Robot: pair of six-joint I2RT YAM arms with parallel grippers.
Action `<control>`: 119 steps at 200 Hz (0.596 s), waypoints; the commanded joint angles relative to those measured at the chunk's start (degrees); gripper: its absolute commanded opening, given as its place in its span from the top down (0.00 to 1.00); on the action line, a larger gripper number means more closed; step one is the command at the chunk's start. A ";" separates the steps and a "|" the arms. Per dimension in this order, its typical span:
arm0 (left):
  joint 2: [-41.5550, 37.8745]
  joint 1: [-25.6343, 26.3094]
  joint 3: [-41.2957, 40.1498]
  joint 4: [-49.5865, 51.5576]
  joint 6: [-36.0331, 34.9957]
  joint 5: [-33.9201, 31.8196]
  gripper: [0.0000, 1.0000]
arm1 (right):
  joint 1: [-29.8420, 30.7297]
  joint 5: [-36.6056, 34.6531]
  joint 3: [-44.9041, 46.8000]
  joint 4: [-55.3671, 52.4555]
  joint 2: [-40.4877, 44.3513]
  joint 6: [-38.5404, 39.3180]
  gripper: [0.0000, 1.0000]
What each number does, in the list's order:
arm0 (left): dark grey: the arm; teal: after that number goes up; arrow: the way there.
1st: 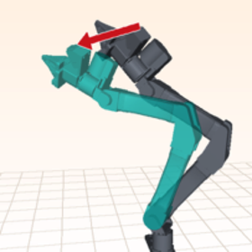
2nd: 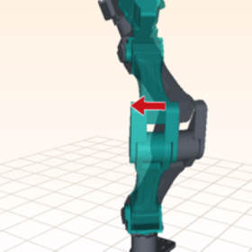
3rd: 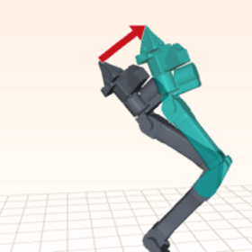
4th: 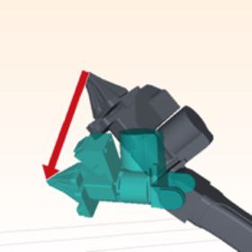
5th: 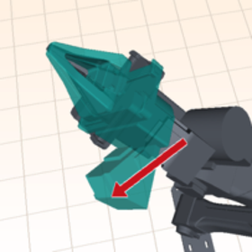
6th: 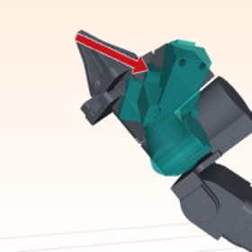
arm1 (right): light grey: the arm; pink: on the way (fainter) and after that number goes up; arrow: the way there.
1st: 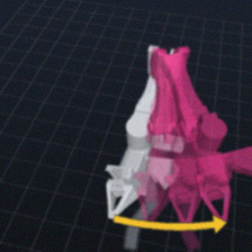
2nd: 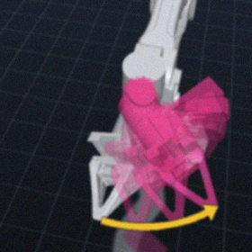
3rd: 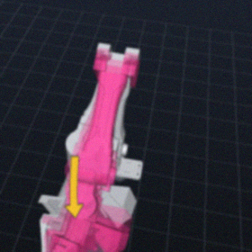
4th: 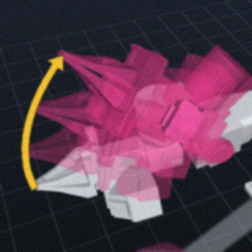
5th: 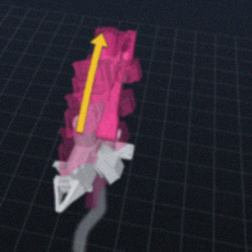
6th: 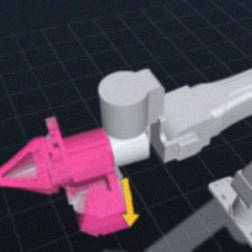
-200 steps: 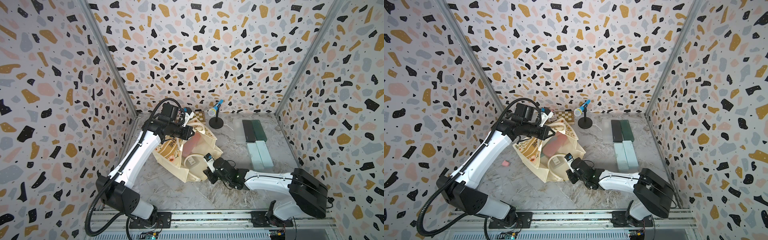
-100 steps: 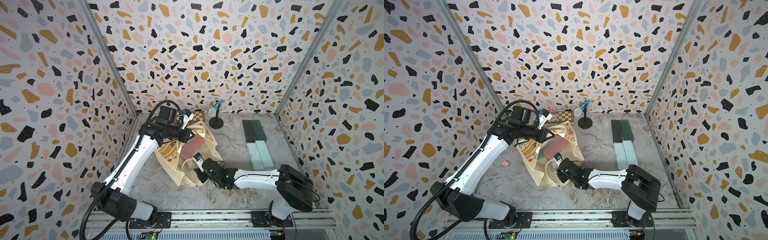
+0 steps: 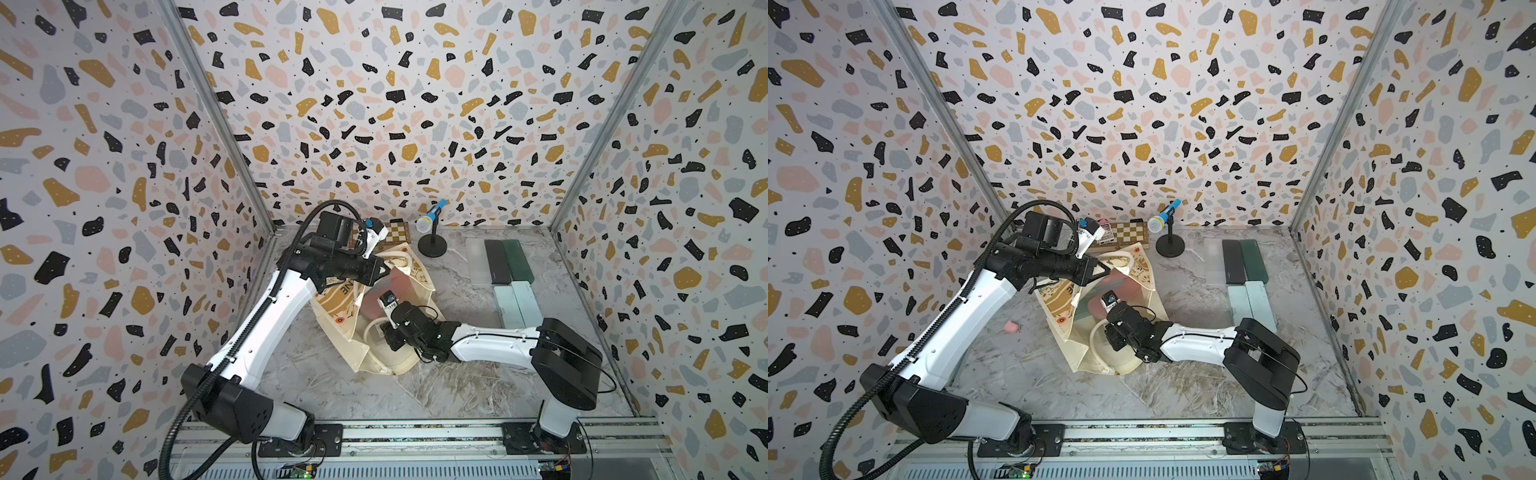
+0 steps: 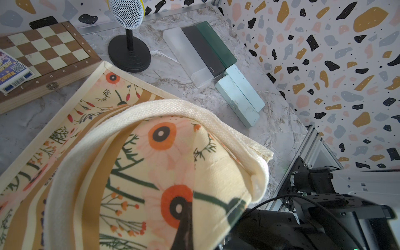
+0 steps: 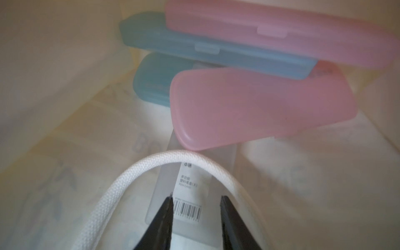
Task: Take out the pencil case from the canvas bag
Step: Pick up the pencil case from the canvas bag.
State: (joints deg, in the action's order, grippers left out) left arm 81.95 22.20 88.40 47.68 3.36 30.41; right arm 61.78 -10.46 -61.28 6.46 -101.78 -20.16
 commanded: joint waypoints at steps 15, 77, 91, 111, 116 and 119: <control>-1.01 0.21 0.19 -4.11 -0.81 2.49 1.00 | 0.81 2.87 -2.59 -5.09 -0.77 -4.24 0.54; -1.14 0.24 0.35 -3.92 -0.76 2.63 1.00 | -0.02 1.55 -8.70 -11.44 -6.39 -6.59 0.12; -1.06 0.23 0.28 -3.91 -0.81 2.92 1.00 | -0.58 2.39 -9.41 -12.03 -7.24 -7.36 0.07; -0.98 0.22 0.30 -3.96 -0.72 3.02 1.00 | -0.97 3.00 -10.40 -12.99 -8.29 -7.89 0.04; -1.00 0.22 0.33 -3.90 -0.74 3.04 1.00 | -1.08 2.77 -10.85 -13.57 -8.62 -8.05 0.03; -1.06 0.22 0.29 -3.90 -0.75 3.06 1.00 | -1.15 2.61 -11.08 -13.93 -8.77 -8.12 0.03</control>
State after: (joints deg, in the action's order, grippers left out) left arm 81.97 22.20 88.40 47.68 3.33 30.65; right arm 61.39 -7.88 -69.69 -3.14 -109.91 -26.52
